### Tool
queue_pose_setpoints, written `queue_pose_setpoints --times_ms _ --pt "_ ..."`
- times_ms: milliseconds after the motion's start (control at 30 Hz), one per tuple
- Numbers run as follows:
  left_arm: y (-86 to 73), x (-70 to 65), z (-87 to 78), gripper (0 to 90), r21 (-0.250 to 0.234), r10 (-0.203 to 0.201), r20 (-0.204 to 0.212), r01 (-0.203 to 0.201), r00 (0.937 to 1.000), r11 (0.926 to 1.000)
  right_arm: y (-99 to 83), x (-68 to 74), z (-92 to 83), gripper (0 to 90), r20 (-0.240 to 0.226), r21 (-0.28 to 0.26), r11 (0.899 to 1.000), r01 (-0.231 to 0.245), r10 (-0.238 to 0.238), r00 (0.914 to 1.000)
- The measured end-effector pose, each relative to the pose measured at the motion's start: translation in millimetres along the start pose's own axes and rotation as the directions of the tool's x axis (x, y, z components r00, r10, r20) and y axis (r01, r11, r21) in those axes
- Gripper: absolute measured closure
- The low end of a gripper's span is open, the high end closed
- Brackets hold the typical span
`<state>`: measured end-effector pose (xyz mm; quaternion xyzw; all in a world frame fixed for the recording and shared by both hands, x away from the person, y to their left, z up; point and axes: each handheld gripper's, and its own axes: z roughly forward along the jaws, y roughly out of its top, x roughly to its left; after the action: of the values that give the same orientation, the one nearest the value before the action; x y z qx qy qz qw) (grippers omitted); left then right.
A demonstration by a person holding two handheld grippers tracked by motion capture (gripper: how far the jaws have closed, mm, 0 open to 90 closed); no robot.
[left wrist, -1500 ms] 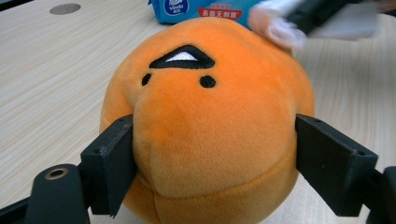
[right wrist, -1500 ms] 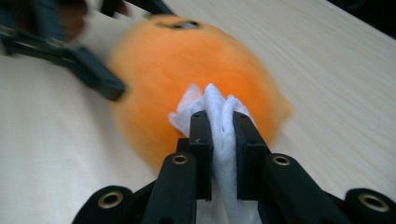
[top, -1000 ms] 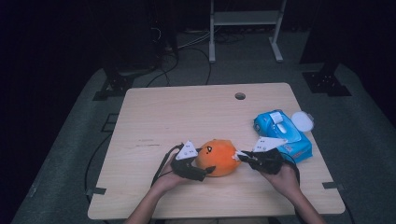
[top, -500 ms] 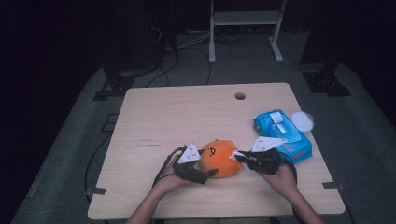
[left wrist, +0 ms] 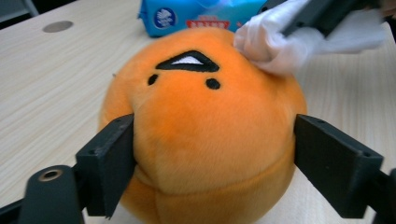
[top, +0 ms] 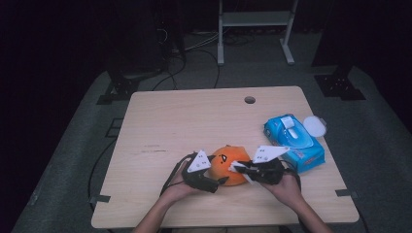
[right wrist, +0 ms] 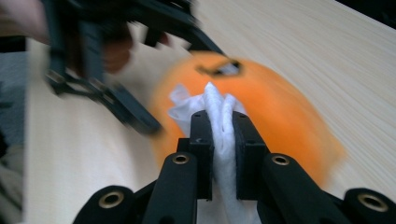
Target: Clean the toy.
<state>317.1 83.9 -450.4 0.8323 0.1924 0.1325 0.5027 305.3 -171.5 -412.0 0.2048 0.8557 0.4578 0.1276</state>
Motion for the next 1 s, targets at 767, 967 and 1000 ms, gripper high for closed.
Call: queue_pose_setpoints --times_ms 767,967,1000 --pt "7.2 -3.0 1.6 10.6 -0.012 -0.056 -0.035 0.056 0.9978 0.9984 -6.6 -16.0 -13.1 80.2 0.073 -0.004 0.999 -0.053 0.053 0.9959" --pt "6.1 -6.5 5.8 18.9 0.011 -0.073 -0.035 0.073 0.9967 0.9972 -1.4 2.1 -5.6 80.2 0.022 0.005 1.000 -0.017 0.017 0.9996" --pt "7.0 -9.5 5.2 21.3 0.018 -0.036 -0.035 0.037 0.9987 0.9991 2.7 6.6 -2.6 80.2 0.013 -0.001 1.000 -0.001 0.001 0.9999"
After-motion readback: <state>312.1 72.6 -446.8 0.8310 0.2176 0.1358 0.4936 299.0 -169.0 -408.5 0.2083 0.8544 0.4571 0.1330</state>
